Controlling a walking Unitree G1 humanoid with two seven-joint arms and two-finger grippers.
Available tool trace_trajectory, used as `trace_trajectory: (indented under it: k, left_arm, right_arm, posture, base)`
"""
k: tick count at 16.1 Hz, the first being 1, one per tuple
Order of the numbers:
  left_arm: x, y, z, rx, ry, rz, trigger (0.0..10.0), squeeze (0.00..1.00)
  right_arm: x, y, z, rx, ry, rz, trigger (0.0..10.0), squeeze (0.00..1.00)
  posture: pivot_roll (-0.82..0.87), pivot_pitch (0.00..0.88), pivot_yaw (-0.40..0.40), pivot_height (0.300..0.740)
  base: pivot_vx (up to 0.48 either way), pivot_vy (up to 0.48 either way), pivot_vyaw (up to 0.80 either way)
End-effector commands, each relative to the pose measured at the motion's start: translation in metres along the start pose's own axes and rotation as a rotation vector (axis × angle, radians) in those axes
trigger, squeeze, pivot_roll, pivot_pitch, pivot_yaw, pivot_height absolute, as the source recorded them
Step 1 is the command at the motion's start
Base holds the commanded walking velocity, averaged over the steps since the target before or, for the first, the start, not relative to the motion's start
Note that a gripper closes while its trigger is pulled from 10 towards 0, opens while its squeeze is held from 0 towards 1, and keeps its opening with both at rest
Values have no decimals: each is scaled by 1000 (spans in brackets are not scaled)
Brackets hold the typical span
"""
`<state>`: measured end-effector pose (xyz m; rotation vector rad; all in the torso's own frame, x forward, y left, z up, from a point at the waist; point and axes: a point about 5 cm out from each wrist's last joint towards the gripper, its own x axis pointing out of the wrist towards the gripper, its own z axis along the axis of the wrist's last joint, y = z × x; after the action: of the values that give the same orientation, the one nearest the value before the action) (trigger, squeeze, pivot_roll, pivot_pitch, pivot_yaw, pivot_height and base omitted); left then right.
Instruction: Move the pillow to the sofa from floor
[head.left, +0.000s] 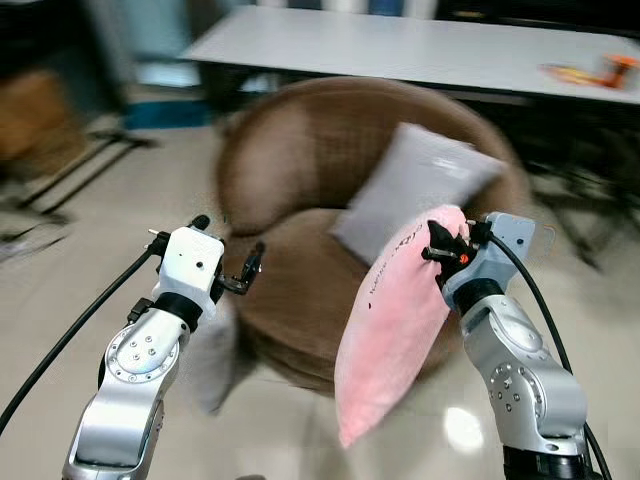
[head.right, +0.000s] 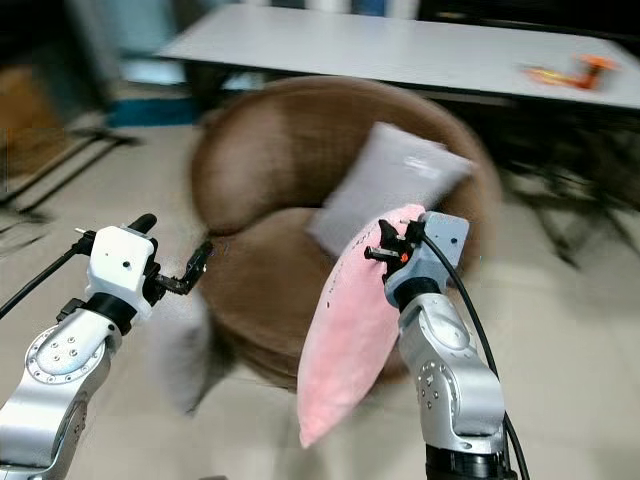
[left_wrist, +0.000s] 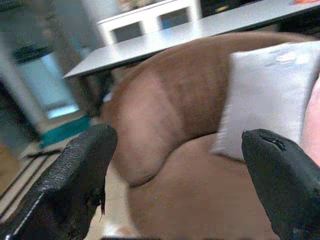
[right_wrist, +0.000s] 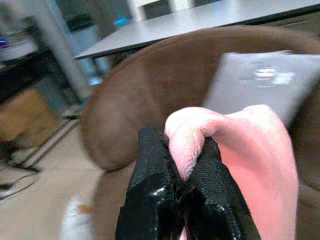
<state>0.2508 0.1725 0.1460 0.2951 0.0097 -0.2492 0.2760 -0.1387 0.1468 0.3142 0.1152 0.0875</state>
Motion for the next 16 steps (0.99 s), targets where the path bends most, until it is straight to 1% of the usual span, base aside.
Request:
trace_trajectory:
  k: [1, 2, 6, 12, 16]
  left_arm:
    - [2, -2, 4, 1, -16, -15, 10000, 0]
    - [2, -3, 4, 1, -15, -17, 10000, 0]
    - [1, -2, 3, 6, -13, -14, 10000, 0]
    - [0, -1, 2, 5, -10, -4, 10000, 0]
    - [0, -3, 1, 3, -9, -12, 10000, 0]
  right_arm:
    - [1, 5, 13, 14, -53, 44, 10000, 0]
    - [2, 7, 15, 26, -59, 61, 10000, 0]
    - [6, 12, 16, 12, -51, 111, 10000, 0]
    - [11, 14, 19, -1, -54, 132, 10000, 0]
    - [14, 15, 21, -5, -59, 146, 10000, 0]
  posture:
    - [-31, 0, 14, 740]
    - [-29, 0, 11, 740]
    - [-19, 0, 0, 740]
    - [-15, 0, -13, 740]
    - [-16, 0, -10, 740]
  base:
    - [315, 0, 0]
    - [307, 0, 0]
    - [311, 0, 0]
    - [311, 0, 0]
    - [307, 0, 0]
